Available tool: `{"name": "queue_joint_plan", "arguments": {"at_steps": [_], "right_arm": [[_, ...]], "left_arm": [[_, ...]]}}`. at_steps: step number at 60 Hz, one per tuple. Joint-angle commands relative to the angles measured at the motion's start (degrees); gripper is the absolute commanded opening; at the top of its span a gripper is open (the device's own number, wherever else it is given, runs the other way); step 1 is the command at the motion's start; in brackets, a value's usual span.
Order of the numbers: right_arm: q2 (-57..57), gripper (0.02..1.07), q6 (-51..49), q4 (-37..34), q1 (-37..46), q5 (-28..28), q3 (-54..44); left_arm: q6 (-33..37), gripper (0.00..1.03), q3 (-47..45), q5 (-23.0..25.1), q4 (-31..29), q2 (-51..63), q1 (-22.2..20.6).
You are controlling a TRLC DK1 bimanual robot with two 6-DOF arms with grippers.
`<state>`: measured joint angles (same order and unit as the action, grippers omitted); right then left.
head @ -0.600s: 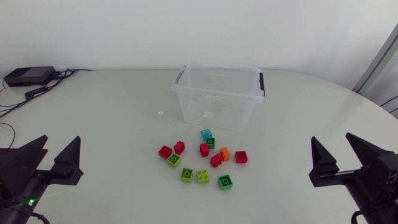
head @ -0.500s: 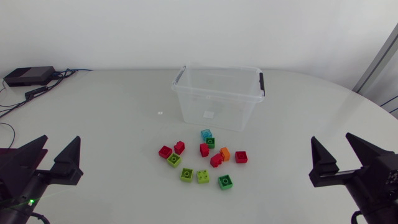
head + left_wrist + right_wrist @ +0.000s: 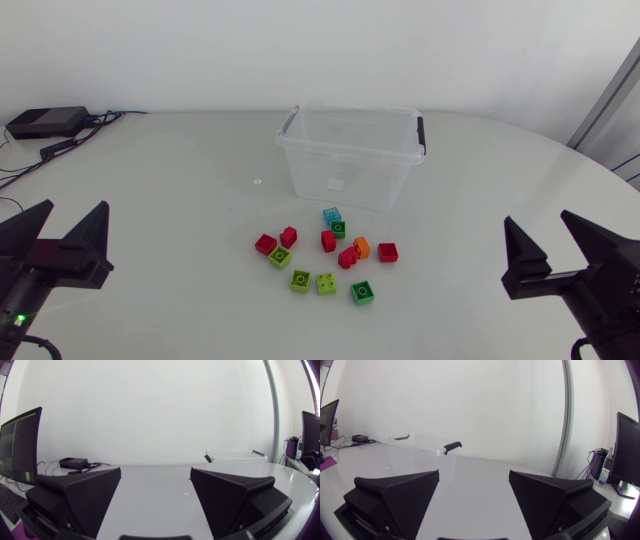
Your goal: Pick up the duplo bricks and place them in the container
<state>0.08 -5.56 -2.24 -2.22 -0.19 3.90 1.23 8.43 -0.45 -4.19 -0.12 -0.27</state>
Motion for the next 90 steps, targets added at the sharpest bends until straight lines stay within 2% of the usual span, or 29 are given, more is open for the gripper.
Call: {"name": "queue_joint_plan", "arguments": {"at_steps": [1,15,24,38,48,56,66,72,82,85,90], "right_arm": [[0.89,1.02,0.90,-1.01,-0.51,-0.17,3.31],[8.54,1.02,0.90,-2.42,-0.59,-0.17,11.22],[13.81,1.02,0.99,-2.86,-1.12,-0.25,15.87],[23.65,1.02,0.90,-3.47,-1.39,-0.25,20.36],[28.58,1.02,0.46,-3.47,-1.74,-0.78,20.53],[34.46,1.02,0.46,-4.26,-1.65,-1.13,20.97],[39.56,1.02,0.55,-5.58,-1.74,-4.38,21.24],[42.81,1.02,0.64,-6.90,-1.74,-7.72,21.76],[50.11,1.02,0.38,-11.03,-0.51,-14.40,23.78],[50.99,1.02,-1.03,-13.84,-1.47,-14.14,24.84],[51.52,1.02,-2.96,-15.16,-4.37,-14.23,25.89]], "left_arm": [[-1.76,0.96,3.09,-0.17,-1.09,0.74,-0.78],[-1.94,0.96,11.35,-0.17,-4.25,9.61,-1.48],[-2.29,0.96,19.17,-0.17,-9.79,20.34,-2.10],[-0.80,0.96,28.58,-0.17,-16.47,39.41,-8.08],[2.81,0.96,31.30,0.27,-16.56,50.22,-10.71],[5.09,0.96,33.23,3.08,-16.47,58.48,-10.19],[13.27,0.96,35.61,5.19,-16.47,68.85,-10.45],[24.25,0.96,37.45,5.19,-16.56,74.92,-12.30],[35.68,0.96,36.31,5.55,-15.50,77.55,-15.11],[42.27,0.97,35.61,7.57,-15.50,79.22,-15.81],[49.30,0.97,34.64,11.79,-15.33,80.19,-15.81]]}}
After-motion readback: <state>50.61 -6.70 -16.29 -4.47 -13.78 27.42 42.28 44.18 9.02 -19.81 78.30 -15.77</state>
